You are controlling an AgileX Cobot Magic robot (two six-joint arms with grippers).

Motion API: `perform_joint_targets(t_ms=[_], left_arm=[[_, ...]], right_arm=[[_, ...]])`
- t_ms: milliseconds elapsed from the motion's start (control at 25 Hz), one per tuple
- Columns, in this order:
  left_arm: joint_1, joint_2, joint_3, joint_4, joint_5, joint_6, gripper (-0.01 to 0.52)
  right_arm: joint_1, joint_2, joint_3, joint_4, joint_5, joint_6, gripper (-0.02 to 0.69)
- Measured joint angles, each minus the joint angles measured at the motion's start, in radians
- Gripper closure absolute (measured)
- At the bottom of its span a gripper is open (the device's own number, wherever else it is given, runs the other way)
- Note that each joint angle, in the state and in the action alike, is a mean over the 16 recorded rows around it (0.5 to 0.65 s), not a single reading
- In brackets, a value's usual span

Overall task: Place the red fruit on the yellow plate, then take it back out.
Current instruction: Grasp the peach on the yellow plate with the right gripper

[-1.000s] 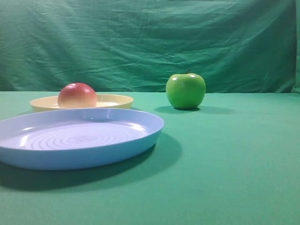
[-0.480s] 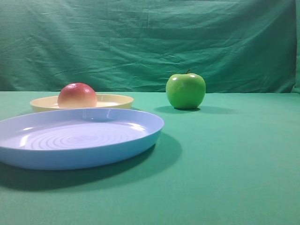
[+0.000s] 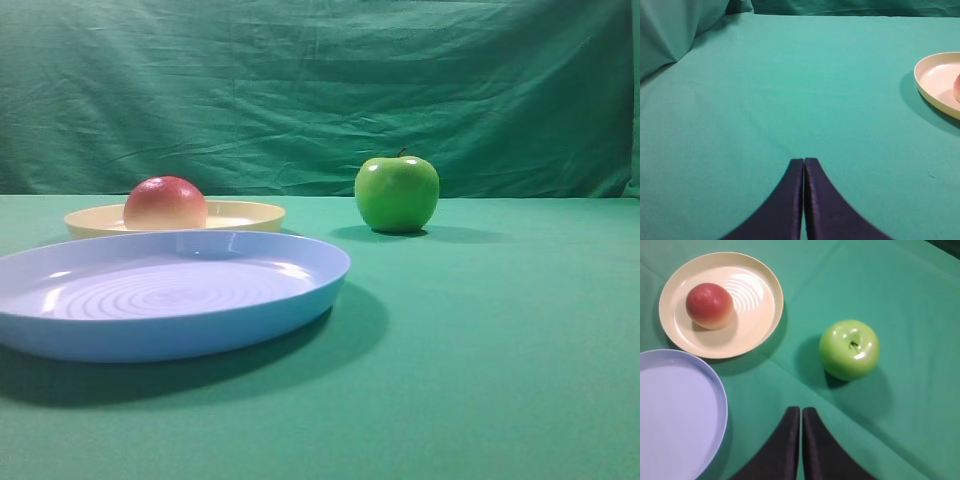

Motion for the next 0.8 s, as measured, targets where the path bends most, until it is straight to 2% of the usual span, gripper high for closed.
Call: perform_joint_targets(t_ms=[520,640,800], left_arm=[[0.000,0.000,0.000,0.000,0.000,0.000,0.514],[0.000,0.000,0.000,0.000,0.000,0.000,0.514],[0.000,0.000,0.000,0.000,0.000,0.000,0.514]], right_arm=[[0.119,0.538,-0.489,0.141,0.032,-0.189,0.655],[0.134,0.624,-0.561,0.189,0.032,-0.238,0.615],[0.146,0.712,-0.622,0.238,0.023,-0.292,0.491]])
